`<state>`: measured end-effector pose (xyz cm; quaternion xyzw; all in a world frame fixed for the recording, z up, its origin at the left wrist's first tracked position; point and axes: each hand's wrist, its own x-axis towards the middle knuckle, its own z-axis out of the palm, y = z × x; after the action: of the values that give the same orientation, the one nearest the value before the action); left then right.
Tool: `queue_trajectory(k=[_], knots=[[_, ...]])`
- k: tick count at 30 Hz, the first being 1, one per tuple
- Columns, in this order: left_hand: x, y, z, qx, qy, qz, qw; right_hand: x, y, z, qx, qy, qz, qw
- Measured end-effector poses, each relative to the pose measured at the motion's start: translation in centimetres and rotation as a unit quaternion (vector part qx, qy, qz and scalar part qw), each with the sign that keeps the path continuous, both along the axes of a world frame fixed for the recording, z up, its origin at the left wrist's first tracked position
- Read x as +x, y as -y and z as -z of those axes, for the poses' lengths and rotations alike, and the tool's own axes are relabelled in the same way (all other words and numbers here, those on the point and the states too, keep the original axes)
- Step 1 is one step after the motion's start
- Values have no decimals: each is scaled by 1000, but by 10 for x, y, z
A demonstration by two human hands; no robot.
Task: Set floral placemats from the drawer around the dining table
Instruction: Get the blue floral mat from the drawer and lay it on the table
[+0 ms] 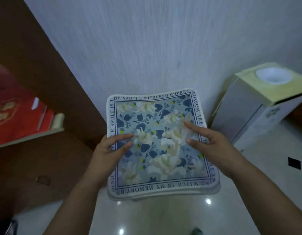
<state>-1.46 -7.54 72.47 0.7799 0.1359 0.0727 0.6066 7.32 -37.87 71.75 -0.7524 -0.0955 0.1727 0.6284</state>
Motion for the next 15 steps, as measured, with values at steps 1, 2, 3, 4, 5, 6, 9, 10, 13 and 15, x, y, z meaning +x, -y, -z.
queue_trajectory(k=[1, 2, 3, 4, 5, 6, 9, 10, 13, 15], knots=[[3, 9, -13, 16, 10, 0, 1000, 4, 8, -12, -27, 25, -4, 999], [8, 17, -23, 37, 23, 0, 999, 9, 17, -23, -48, 47, -6, 998], [12, 26, -31, 60, 32, -1, 998, 14, 26, -32, -54, 60, -2, 997], [17, 34, -36, 80, 34, -4, 996, 18, 34, -39, -46, 68, 8, 997], [22, 44, -41, 94, 35, -7, 995, 20, 42, -46, -34, 75, 17, 996], [26, 52, -44, 102, 38, -6, 994, 22, 50, -50, -30, 80, 25, 996], [37, 78, -50, 97, 57, 0, 994, 24, 74, -62, -50, 104, 40, 993], [41, 85, -52, 90, 59, 6, 994, 23, 83, -65, -54, 107, 51, 991], [56, 106, -57, 84, 60, 40, 994, 21, 110, -70, -62, 105, 91, 988], [71, 122, -60, 96, 58, 60, 992, 20, 128, -69, -76, 106, 117, 985]])
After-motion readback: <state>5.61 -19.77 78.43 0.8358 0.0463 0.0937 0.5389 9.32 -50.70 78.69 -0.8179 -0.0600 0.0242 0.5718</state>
